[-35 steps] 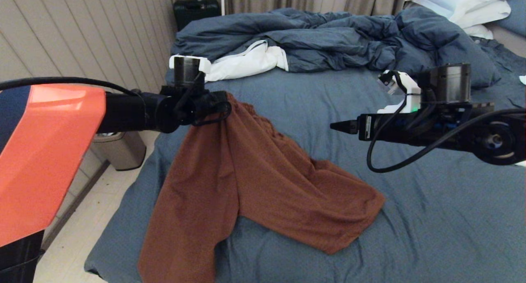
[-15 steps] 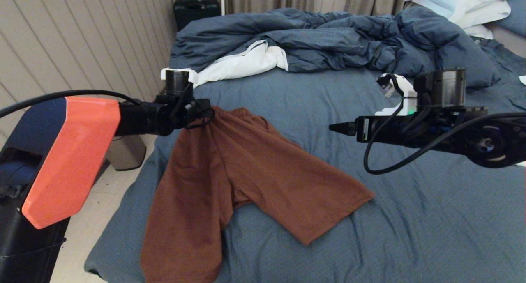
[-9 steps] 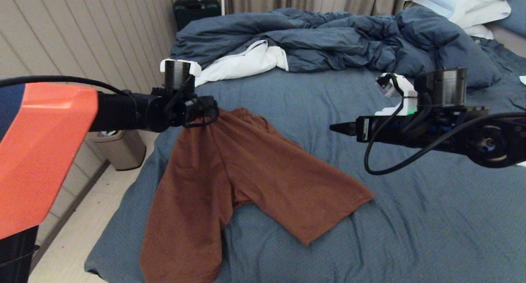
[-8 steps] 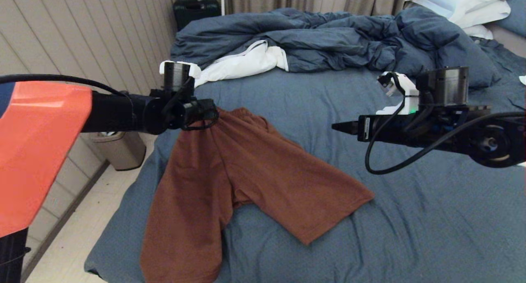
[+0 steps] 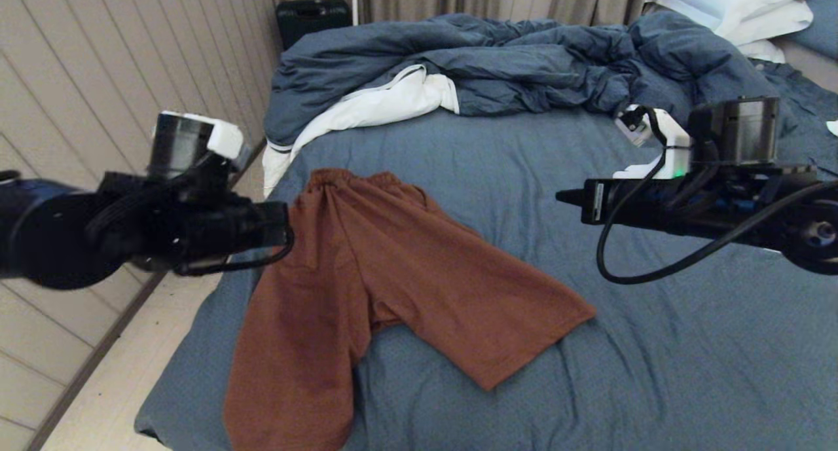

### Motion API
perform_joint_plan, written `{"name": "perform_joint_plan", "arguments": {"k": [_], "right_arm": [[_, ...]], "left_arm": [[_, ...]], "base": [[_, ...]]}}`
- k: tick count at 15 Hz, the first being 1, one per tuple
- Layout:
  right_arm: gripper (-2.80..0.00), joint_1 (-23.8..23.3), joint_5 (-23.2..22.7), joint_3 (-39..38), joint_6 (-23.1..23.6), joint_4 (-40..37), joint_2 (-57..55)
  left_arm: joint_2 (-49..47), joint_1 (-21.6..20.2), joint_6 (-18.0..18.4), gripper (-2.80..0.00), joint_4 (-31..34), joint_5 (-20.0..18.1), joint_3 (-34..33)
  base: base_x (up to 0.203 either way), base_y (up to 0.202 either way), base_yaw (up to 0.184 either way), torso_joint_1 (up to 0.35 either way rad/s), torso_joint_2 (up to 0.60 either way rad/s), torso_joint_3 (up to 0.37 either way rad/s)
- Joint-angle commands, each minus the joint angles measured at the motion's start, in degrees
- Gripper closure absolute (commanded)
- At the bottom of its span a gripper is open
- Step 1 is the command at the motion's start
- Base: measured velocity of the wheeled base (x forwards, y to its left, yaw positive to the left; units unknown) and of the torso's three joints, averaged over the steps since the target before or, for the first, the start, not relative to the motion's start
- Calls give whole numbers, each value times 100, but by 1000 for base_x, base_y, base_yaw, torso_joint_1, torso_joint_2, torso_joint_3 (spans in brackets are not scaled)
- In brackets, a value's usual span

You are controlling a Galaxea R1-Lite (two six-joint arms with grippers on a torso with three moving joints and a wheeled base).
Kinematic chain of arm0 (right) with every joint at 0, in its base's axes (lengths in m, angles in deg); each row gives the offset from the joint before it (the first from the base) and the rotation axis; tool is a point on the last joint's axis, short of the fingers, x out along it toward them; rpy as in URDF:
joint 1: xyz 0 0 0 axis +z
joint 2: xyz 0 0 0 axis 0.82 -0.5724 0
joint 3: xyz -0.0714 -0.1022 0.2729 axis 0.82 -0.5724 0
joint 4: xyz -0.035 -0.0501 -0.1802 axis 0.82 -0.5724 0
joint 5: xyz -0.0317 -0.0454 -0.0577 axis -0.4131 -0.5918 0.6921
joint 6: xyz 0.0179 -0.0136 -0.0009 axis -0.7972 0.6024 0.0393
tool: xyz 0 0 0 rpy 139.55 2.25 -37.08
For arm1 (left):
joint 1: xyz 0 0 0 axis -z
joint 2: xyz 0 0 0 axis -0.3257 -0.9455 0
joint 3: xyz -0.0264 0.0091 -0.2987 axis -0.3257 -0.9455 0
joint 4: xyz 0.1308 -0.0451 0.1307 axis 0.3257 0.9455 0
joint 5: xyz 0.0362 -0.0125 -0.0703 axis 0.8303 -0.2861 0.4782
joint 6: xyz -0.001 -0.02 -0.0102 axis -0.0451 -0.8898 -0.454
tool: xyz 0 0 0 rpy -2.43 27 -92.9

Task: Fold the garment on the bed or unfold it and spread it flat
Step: Unford the brown shorts

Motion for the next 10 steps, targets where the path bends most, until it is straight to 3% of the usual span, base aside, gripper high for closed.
{"name": "perform_joint_plan", "arguments": {"k": [1,3,4,6,10], "right_arm": [[0,-30,-9,-173,-172,-274,298],[0,-65,5,81,-354,-1265,449],[0,-76,13,287,-404,-1874,493],[0,-147,110,728,-532,-3111,461],[0,-233,455,935,-671,-3817,291]], "left_arm": [[966,-64,-220,0,-42,-3,-1328],[1142,-436,-383,0,-355,-364,-2021],[1113,-611,-415,0,-568,-705,-2202],[855,-798,-431,0,-809,-1026,-2431],[185,-1145,-380,0,-1781,-1283,-2910]], "base": [[0,0,0,0,0,0],[0,0,0,0,0,0],[0,0,0,0,0,0],[0,0,0,0,0,0],[0,0,0,0,0,0]]}}
